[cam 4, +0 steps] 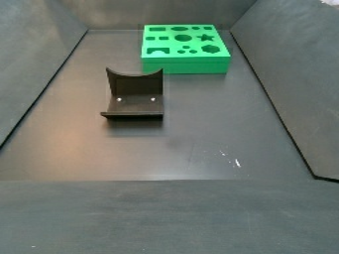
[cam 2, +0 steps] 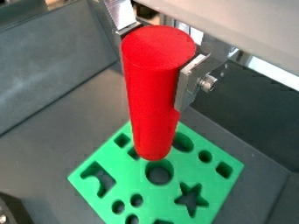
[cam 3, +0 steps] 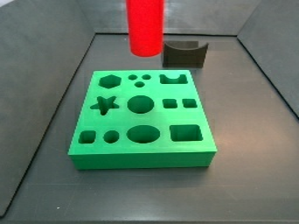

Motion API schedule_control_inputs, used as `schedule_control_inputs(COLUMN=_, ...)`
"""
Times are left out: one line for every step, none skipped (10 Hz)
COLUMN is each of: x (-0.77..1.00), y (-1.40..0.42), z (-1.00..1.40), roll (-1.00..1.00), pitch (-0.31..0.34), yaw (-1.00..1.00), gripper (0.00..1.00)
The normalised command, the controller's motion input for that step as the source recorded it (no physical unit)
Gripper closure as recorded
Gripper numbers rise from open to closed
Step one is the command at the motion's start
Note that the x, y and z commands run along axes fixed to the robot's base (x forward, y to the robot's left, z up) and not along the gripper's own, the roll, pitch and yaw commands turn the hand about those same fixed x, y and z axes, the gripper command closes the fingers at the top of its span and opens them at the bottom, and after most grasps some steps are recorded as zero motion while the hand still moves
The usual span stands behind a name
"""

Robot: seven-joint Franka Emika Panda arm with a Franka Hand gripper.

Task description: Insert the round object.

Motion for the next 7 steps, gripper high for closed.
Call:
schedule_control_inputs(x=-0.11, y=0.00, z=-1.00, roll=0.16, pitch=-0.034, yaw=0.00, gripper=1.00)
schedule_control_inputs(x=-0.05, y=0.00, z=-1.00, roll=0.17, pitch=-0.036, yaw=0.00, gripper=1.00)
schedule_control_inputs(x=0.00, y=-0.05, z=-1.00, roll=0.16, pitch=-0.034, yaw=-0.03, gripper=1.00)
schedule_control_inputs(x=0.15, y=-0.11, z=-0.91, roll=0.17, pitch=0.000, yaw=-0.07, gripper=1.00)
schedule_control_inputs(x=0.22, y=-0.02, z=-0.64, roll=0.02, pitch=0.000, yaw=-0.10, gripper=1.00)
schedule_control_inputs(x=0.03, y=0.00, z=-0.58, roll=0.05, pitch=0.000, yaw=-0.07, gripper=1.00)
schedule_control_inputs(x=0.00, y=0.00, z=-0.53, roll=0.10, pitch=0.000, yaw=0.00, gripper=1.00)
